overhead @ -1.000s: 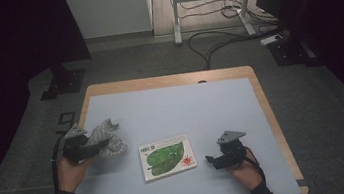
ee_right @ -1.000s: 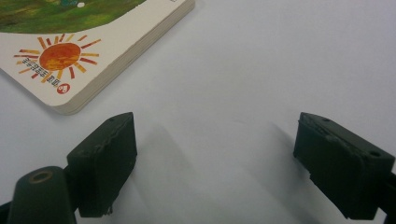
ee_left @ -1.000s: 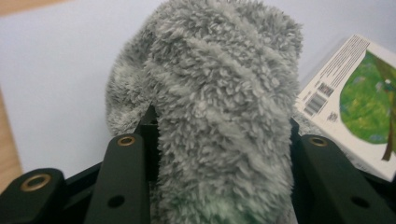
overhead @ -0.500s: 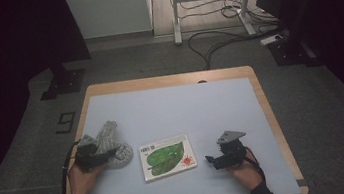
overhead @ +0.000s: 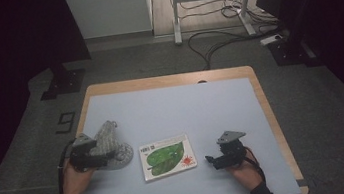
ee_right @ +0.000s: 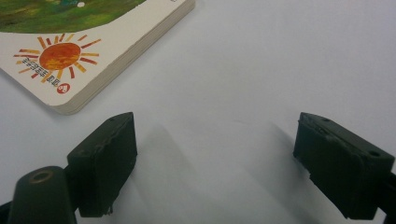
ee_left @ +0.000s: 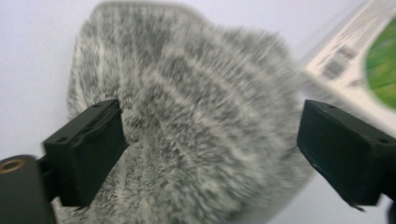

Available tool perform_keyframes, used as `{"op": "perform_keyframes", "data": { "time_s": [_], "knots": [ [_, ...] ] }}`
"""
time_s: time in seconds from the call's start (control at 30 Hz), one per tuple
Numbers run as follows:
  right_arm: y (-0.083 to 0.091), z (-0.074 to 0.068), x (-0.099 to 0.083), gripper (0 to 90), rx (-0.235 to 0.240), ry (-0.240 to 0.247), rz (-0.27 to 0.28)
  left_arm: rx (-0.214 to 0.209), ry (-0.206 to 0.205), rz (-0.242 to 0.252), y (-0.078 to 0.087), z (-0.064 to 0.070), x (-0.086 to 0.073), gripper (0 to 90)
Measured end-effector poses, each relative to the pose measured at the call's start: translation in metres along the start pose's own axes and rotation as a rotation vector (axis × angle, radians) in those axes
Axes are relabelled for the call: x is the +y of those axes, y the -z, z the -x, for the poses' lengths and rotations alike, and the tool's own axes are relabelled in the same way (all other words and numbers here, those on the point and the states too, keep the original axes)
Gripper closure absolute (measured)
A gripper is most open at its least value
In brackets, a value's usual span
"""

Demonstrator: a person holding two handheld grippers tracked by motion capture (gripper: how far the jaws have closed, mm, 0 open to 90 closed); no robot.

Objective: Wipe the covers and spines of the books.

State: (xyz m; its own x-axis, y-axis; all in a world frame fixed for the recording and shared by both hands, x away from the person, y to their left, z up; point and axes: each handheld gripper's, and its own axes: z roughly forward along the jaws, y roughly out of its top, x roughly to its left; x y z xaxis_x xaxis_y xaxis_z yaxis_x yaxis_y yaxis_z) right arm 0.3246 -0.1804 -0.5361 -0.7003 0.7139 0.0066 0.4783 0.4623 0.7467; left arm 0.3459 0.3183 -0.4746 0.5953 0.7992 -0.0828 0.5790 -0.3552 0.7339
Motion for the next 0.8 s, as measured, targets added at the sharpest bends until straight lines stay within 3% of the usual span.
{"op": "perform_keyframes", "data": {
  "time_s": [0.13, 0.37, 0.53, 0.67, 0.8],
  "knots": [
    [0.0, 0.0, 0.0, 12.6, 0.001, 0.001, -0.001, 0.018, -0.057, 0.044, 0.019, 0.01, 0.007, 0.0],
    [0.0, 0.0, 0.0, 12.6, 0.001, 0.001, -0.001, -0.05, -0.126, 0.081, 0.035, 0.038, 0.009, 0.0],
    [0.0, 0.0, 0.0, 12.7, -0.001, 0.001, 0.0, -0.107, -0.181, 0.084, 0.029, 0.061, 0.008, 0.0],
    [0.0, 0.0, 0.0, 12.6, -0.001, 0.001, 0.0, -0.113, -0.217, 0.057, 0.015, 0.076, 0.003, 0.0],
    [0.0, 0.0, 0.0, 12.7, -0.002, 0.002, 0.001, -0.131, -0.216, 0.028, -0.002, 0.085, -0.004, 0.0]
  ]
}}
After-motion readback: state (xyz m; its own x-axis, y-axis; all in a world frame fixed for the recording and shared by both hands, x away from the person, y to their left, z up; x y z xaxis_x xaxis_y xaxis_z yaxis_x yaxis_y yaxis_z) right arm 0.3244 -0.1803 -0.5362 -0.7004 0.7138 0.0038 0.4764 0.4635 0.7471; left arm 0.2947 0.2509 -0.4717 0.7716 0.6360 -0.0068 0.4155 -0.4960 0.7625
